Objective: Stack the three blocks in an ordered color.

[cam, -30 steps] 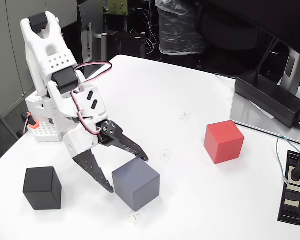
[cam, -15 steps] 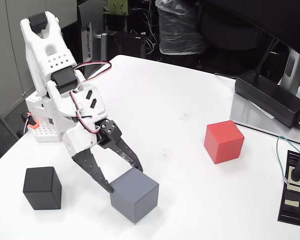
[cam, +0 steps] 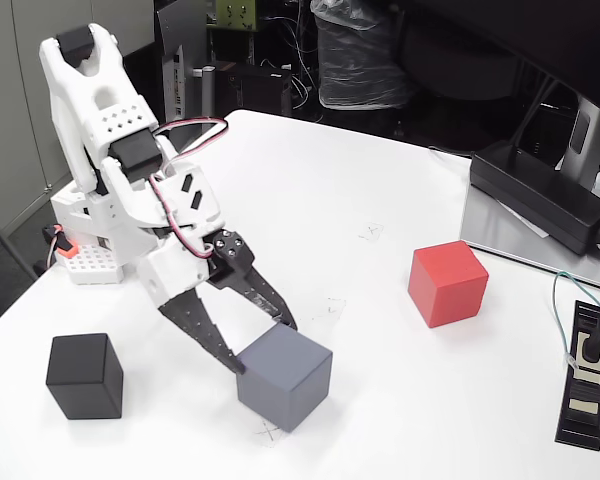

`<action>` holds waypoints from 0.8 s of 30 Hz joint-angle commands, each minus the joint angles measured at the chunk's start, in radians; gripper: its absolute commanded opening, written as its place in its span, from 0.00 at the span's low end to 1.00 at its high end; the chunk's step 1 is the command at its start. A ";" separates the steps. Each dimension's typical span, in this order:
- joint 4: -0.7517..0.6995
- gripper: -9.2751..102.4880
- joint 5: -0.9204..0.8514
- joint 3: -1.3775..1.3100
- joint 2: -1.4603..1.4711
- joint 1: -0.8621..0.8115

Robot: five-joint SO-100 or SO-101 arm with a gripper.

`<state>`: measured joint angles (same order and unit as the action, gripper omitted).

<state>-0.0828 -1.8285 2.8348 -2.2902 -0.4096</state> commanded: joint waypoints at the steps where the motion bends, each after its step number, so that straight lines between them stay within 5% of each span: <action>1: 0.017 0.18 0.000 -0.009 -0.061 0.051; 24: 0.003 0.18 0.278 -0.242 -0.221 0.451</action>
<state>-0.0828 -1.5754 2.6523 -2.4881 0.0031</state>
